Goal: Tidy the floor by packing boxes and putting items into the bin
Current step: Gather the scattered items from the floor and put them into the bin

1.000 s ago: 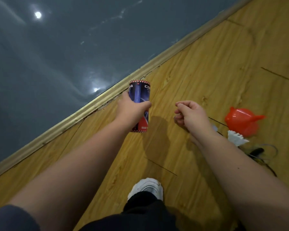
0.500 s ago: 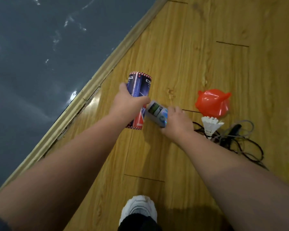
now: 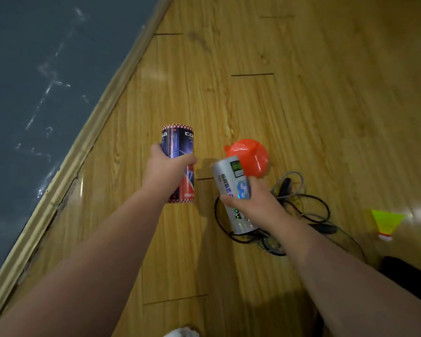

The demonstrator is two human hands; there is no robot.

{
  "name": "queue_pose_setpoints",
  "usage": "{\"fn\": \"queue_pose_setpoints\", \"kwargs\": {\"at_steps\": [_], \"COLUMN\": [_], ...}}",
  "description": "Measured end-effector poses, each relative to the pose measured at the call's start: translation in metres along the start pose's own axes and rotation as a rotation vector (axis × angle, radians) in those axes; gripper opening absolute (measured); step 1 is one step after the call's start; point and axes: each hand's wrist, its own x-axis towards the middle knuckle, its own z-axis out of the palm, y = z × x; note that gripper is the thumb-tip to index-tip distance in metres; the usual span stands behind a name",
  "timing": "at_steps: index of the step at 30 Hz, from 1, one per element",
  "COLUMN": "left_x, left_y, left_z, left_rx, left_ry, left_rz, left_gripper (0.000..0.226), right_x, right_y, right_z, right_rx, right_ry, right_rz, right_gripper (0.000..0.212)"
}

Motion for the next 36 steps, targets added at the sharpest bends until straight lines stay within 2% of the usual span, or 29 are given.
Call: {"fn": "queue_pose_setpoints", "kwargs": {"at_steps": [3, 6, 8, 12, 15, 19, 24, 29, 36], "left_x": [0.007, 0.01, 0.011, 0.013, 0.015, 0.014, 0.0, -0.02, -0.122], "left_y": [0.013, 0.034, 0.043, 0.047, 0.042, 0.034, 0.041, 0.06, 0.104], "left_z": [0.015, 0.046, 0.069, 0.116, 0.136, 0.15, 0.151, 0.131, 0.126], "left_rx": [-0.069, -0.178, -0.164, -0.05, 0.069, 0.172, 0.084, -0.045, 0.067], "left_ry": [-0.052, -0.202, -0.33, -0.599, -0.681, -0.598, -0.427, -0.398, -0.321], "left_rz": [0.003, 0.064, 0.087, 0.077, 0.099, 0.172, 0.252, 0.264, 0.264], "left_gripper": [0.057, 0.05, 0.055, 0.074, 0.087, 0.06, 0.054, 0.054, 0.04], "right_x": [-0.003, -0.014, -0.02, -0.03, -0.036, -0.038, -0.036, -0.034, -0.114], "right_y": [0.001, 0.002, 0.004, 0.02, 0.031, 0.041, 0.039, 0.029, -0.009], "right_z": [-0.004, -0.032, -0.053, -0.089, -0.096, -0.095, -0.095, -0.099, -0.132], "right_rx": [-0.002, 0.259, 0.424, 0.668, 0.697, 0.709, 0.712, 0.775, 0.842], "right_ry": [0.145, 0.363, 0.459, 0.425, 0.43, 0.427, 0.42, 0.499, 0.509], "right_rz": [-0.039, -0.036, -0.031, -0.014, 0.015, 0.051, 0.002, -0.037, 0.045], "right_gripper": [0.071, 0.064, 0.06, 0.057, 0.057, 0.052, 0.054, 0.032, 0.032]}}
